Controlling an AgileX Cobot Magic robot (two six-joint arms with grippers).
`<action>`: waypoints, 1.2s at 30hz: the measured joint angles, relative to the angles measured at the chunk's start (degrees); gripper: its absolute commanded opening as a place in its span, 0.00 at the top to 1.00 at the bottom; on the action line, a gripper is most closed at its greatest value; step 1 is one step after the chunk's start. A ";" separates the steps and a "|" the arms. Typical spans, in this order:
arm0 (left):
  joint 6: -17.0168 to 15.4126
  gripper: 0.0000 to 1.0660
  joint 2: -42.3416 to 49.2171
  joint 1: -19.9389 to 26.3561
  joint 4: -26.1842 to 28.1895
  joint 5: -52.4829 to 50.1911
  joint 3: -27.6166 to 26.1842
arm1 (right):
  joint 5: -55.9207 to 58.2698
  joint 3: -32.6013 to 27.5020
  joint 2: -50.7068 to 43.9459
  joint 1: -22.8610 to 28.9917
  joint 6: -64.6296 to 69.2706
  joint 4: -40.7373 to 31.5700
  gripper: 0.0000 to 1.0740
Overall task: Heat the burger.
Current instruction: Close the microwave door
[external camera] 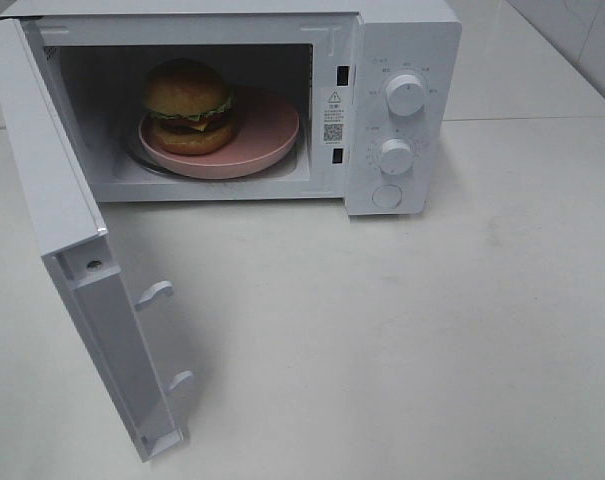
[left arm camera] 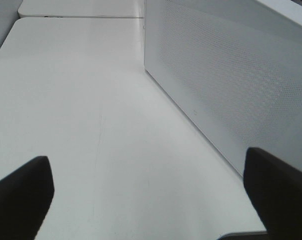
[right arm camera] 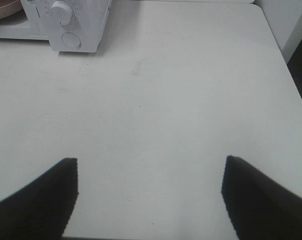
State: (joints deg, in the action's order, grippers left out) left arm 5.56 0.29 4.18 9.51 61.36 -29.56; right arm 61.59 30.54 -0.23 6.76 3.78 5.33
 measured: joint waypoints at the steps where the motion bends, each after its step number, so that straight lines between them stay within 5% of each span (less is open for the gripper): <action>1: 0.00 0.08 0.00 0.00 0.00 0.00 0.00 | 0.00 0.00 0.00 0.00 0.00 0.00 0.29; 36: 0.00 0.08 0.00 0.00 0.00 0.00 0.00 | -4.07 -1.95 0.00 -0.29 -0.80 -0.74 0.29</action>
State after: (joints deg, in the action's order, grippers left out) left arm 5.56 0.29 4.18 9.51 61.36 -29.56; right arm 57.52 28.59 -0.23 6.47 2.98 4.58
